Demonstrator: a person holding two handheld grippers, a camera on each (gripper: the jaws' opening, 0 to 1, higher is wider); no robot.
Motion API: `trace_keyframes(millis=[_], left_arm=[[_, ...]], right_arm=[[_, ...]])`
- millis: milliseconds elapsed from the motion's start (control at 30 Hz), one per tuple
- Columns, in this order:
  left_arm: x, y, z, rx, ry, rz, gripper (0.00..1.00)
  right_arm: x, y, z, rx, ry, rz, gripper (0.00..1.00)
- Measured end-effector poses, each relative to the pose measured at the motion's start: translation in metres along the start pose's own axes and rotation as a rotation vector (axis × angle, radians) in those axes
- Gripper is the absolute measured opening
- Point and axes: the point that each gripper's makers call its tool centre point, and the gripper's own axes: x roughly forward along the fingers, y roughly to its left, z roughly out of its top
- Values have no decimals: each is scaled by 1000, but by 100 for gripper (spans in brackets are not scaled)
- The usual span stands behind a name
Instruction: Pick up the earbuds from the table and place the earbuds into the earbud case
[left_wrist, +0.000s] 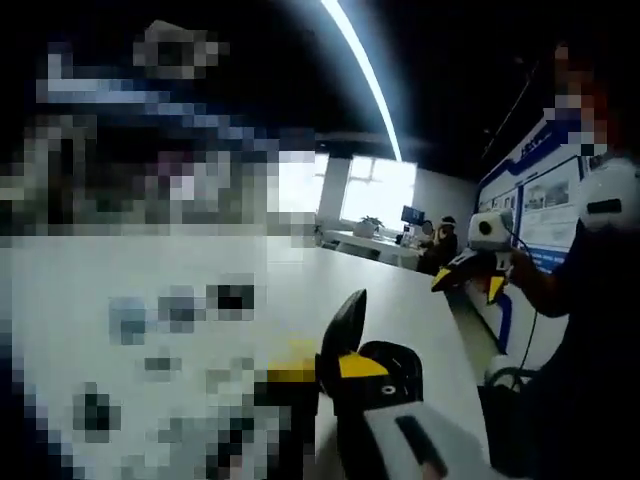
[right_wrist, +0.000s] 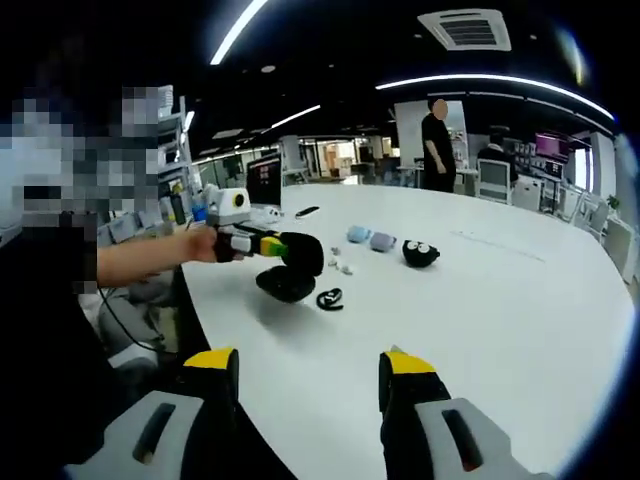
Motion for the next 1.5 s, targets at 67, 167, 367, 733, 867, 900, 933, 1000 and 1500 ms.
trace_keyframes(millis=[67, 167, 367, 733, 867, 900, 933, 1000, 1500], left_arm=[[5, -4, -5, 7, 5, -6, 7], [9, -7, -10, 25, 13, -13, 7], [13, -9, -19, 49, 17, -25, 7], [13, -12, -26, 86, 14, -45, 7], [14, -14, -29, 64, 10, -55, 7], [14, -14, -30, 62, 10, -55, 7], [14, -14, -30, 61, 11, -54, 7], [14, -13, -30, 56, 7, -52, 7], [6, -10, -25, -28, -41, -47, 17]], right_arm=[[2, -1, -2, 7, 1, 2, 55], [4, -3, -3, 16, 5, 4, 54], [8, -6, -4, 26, 11, 13, 54], [13, -5, -6, 37, 14, 24, 54], [13, -4, -6, 35, 16, 26, 54], [13, -4, -6, 35, 16, 26, 54], [13, -4, -6, 35, 16, 26, 54], [13, -3, -6, 35, 16, 26, 54], [14, 0, -6, 35, 19, 28, 54]])
